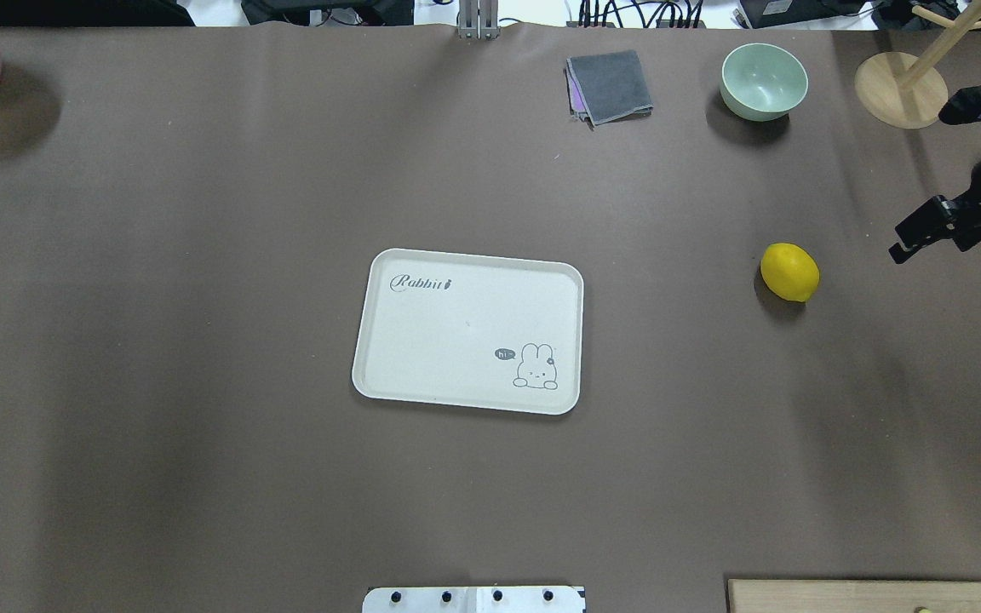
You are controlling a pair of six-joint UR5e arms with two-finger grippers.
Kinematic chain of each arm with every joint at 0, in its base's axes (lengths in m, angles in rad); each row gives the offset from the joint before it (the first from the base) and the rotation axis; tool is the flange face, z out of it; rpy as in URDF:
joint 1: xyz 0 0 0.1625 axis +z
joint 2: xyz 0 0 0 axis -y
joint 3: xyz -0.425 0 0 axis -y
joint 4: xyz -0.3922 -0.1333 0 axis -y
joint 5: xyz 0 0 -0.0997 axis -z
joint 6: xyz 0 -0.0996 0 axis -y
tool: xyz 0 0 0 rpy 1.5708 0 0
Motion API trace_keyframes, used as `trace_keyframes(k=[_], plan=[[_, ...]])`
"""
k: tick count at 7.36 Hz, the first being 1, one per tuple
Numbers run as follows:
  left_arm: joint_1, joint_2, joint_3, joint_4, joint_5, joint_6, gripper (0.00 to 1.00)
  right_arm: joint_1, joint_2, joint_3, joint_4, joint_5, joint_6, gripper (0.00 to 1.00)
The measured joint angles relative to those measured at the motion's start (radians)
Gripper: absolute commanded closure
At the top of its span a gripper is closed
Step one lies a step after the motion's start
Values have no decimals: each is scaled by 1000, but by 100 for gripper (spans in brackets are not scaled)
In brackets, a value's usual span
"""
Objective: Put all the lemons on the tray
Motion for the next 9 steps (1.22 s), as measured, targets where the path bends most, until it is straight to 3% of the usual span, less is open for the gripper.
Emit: trace_keyframes(k=[2,4,9], plan=[[31,-2,96,-104,0,-6,2,-63,88,-121,96,-44,5,0],[86,-28,130,-118,0,-46,2,-103,144,-237,216,-74,32,0],[187,-129,261,-123,1,-75,2,-156,168,-309,256,-81,49,0]])
